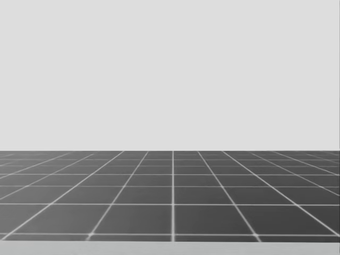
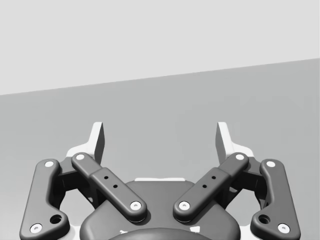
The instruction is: Lift the meat can off the table.
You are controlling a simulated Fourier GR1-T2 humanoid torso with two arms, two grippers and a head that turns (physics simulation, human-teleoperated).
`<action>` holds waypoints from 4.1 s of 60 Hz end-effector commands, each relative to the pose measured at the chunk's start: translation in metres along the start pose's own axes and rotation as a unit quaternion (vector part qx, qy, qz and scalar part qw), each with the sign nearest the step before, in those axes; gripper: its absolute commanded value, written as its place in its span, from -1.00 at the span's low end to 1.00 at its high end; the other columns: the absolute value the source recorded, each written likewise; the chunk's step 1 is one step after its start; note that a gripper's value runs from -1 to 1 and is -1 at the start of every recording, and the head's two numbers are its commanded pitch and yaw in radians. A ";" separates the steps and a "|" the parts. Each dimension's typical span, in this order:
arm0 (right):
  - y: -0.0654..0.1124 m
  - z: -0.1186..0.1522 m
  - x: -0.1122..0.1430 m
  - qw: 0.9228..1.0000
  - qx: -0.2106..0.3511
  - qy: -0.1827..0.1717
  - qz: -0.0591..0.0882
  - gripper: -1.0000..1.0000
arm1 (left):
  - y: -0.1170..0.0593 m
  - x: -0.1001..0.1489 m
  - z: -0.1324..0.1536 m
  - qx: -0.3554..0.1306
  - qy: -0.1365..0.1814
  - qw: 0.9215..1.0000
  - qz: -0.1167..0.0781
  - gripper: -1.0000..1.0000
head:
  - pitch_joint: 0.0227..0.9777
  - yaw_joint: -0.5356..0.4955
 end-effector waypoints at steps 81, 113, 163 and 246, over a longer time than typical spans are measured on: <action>0.005 0.006 0.005 0.999 0.024 0.024 -0.001 -1.00 | -0.004 0.000 -0.003 -0.009 0.004 1.000 -0.005 -1.00 | 0.82 -0.46; -0.002 0.109 0.005 0.973 0.222 0.045 0.034 -1.00 | -0.005 0.000 -0.002 -0.013 0.005 1.000 -0.002 -1.00 | 0.81 -0.46; -0.012 0.119 -0.091 0.948 0.299 0.103 0.046 -1.00 | -0.005 -0.002 -0.002 -0.010 0.007 1.000 -0.008 -1.00 | 0.80 -0.46; 0.002 0.057 -0.122 0.938 0.258 0.210 0.094 1.00 | -0.006 -0.002 -0.002 -0.013 0.006 1.000 -0.011 -1.00 | 0.33 -0.45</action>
